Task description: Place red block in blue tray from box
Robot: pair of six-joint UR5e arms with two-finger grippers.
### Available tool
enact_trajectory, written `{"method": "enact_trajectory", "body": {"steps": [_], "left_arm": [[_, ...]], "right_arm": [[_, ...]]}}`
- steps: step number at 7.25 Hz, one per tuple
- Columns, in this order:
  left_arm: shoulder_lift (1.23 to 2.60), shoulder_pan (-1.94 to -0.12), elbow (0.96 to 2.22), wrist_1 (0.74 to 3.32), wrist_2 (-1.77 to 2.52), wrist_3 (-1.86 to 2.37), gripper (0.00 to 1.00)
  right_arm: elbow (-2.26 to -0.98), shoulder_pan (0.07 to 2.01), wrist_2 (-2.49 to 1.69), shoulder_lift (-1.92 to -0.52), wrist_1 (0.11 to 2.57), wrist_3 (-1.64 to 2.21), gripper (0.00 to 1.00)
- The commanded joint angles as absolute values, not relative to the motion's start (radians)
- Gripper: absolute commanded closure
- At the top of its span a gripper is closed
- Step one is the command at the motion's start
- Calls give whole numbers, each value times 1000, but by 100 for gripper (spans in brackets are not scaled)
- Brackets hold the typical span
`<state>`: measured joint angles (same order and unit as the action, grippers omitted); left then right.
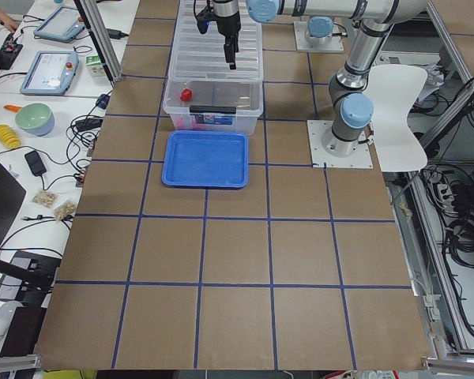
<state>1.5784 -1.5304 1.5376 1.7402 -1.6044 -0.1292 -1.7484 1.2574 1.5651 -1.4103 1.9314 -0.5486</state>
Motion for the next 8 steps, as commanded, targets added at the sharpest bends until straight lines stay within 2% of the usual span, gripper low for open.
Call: {"method": "enact_trajectory", "body": {"steps": [1, 4, 8], "left_arm": [[1586, -1528, 1539, 1709, -1605, -127, 0], [1612, -1528, 1563, 1689, -1604, -111, 0], [1684, -1531, 1712, 1398, -1608, -109, 0]], "right_arm": [[-1746, 1212, 1568, -1410, 1931, -636, 0], [-1744, 1126, 1568, -1411, 1931, -715, 0], [-1752, 1068, 1556, -1423, 1925, -718, 0]]}}
